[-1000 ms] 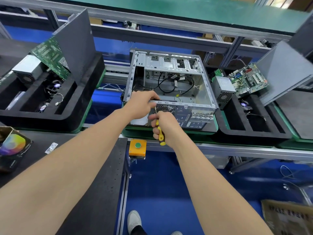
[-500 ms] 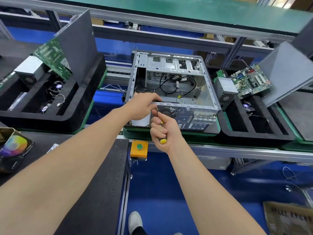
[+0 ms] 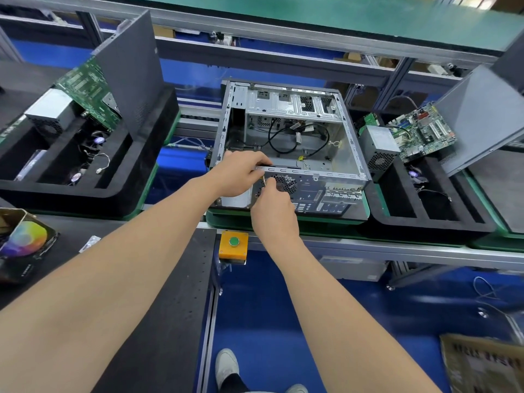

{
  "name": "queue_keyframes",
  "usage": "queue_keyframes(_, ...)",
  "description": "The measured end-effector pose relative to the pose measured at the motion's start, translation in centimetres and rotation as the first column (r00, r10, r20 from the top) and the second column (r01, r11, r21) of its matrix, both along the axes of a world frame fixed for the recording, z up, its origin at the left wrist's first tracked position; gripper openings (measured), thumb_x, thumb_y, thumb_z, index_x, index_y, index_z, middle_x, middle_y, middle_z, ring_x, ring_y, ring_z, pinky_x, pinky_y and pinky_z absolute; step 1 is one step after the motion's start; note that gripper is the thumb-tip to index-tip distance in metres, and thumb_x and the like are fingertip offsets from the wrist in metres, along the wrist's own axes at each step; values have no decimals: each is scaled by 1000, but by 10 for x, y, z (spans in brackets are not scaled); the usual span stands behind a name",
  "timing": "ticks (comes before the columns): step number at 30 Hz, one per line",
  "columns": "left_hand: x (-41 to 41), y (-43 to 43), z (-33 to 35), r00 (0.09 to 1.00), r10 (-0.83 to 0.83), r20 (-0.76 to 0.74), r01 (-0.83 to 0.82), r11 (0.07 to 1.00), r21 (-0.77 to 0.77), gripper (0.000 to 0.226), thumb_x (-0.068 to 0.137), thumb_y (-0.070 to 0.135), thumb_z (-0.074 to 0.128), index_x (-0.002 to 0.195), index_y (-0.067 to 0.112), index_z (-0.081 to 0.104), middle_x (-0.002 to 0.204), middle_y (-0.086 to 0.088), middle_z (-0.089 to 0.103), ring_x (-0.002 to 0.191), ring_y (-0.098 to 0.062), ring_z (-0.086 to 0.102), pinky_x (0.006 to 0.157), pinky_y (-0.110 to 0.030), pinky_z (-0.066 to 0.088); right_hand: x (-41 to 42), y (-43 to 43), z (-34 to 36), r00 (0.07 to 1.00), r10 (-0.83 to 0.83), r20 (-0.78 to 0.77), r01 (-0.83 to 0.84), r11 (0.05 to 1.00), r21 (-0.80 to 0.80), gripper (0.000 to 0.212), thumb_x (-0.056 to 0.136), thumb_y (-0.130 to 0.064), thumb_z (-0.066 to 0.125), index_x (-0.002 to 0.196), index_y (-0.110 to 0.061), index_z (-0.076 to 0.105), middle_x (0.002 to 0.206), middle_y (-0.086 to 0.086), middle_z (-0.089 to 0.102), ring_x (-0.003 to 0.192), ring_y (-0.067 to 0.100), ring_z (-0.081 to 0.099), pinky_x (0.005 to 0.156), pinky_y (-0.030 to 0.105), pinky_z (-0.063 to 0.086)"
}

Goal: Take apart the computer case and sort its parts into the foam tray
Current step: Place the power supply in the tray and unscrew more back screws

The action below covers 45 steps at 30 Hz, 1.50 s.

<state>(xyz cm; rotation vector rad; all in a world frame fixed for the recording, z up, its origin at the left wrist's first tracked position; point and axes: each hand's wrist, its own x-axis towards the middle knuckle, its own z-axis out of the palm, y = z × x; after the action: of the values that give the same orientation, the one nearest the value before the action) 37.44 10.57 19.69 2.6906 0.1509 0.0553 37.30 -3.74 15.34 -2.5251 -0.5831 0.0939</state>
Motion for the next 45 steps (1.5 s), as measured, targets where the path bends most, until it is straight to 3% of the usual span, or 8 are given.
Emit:
queue_keyframes(4, 0, 1, 0, 1000, -7, -5, 7, 1000, 10, 34, 107, 25, 46, 139, 21, 55, 138, 4, 61, 128, -19, 54, 114, -51, 33, 7, -1, 12, 942, -45, -332, 119, 971, 205, 28, 109, -25, 36, 109, -9, 60, 95, 17, 67, 73, 35, 62, 62, 46, 54)
queue_keyframes(8, 0, 1, -1, 1000, -10, -4, 10, 1000, 30, 34, 107, 26, 45, 140, 22, 54, 139, 4, 60, 130, -19, 53, 114, -50, 32, 18, -7, 24, 405, 192, -894, 541, 738, 403, 32, 105, -21, 38, 101, -8, 66, 61, 3, 56, 40, 18, 41, 40, 24, 36)
queue_keyframes(16, 1, 3, -1, 1000, -17, -11, 17, 1000, 15, 33, 108, 25, 44, 139, 22, 53, 139, 5, 60, 131, -19, 52, 114, -50, 30, 9, -23, 15, -132, 853, -506, 880, 336, 336, 37, 115, -31, 37, 96, -9, 59, 62, -3, 51, 33, 6, 44, 34, 14, 33)
queue_keyframes(22, 2, 2, -1, 1000, -15, -14, 15, 1000, 17, 33, 108, 24, 45, 139, 22, 53, 139, 4, 60, 130, -19, 53, 114, -50, 31, 4, -10, 20, 19, 795, -607, 892, 260, 369, 30, 114, -25, 40, 96, -8, 58, 52, -6, 43, 26, 6, 32, 27, 18, 24)
queue_keyframes(29, 3, 2, 0, 999, -7, -31, 8, 1000, 18, 33, 107, 21, 45, 140, 23, 53, 138, 5, 60, 130, -20, 51, 115, -50, 29, 3, 0, 22, 438, 279, -855, 578, 641, 505, 19, 107, -19, 42, 105, -9, 57, 58, 3, 49, 35, 14, 31, 35, 25, 29)
queue_keyframes(34, 2, 4, 1, 998, -14, -64, 13, 1000, -18, 38, 105, 10, 46, 140, 24, 53, 138, 3, 60, 129, -22, 51, 115, -50, 32, 6, 0, 19, 941, -19, -339, 100, 970, 222, 23, 110, -23, 36, 104, -11, 54, 92, 15, 62, 59, 27, 60, 52, 41, 54)
queue_keyframes(40, 1, 3, 2, 998, -3, -62, 0, 999, -41, 42, 102, 6, 48, 139, 25, 54, 137, 4, 60, 128, -23, 52, 114, -50, 32, 3, 1, 9, 999, -13, -43, 11, 999, -33, 17, 108, -20, 41, 120, -15, 51, 89, 6, 47, 81, 33, 51, 67, 41, 41)
queue_keyframes(45, -1, 2, 0, 1000, -13, -14, 13, 1000, 12, 35, 106, 18, 48, 140, 24, 53, 139, 4, 60, 129, -22, 52, 115, -47, 29, 11, -3, 19, 839, -2, -544, 209, 925, 319, 30, 107, -29, 38, 96, -12, 61, 71, 10, 64, 41, 27, 56, 41, 28, 42)
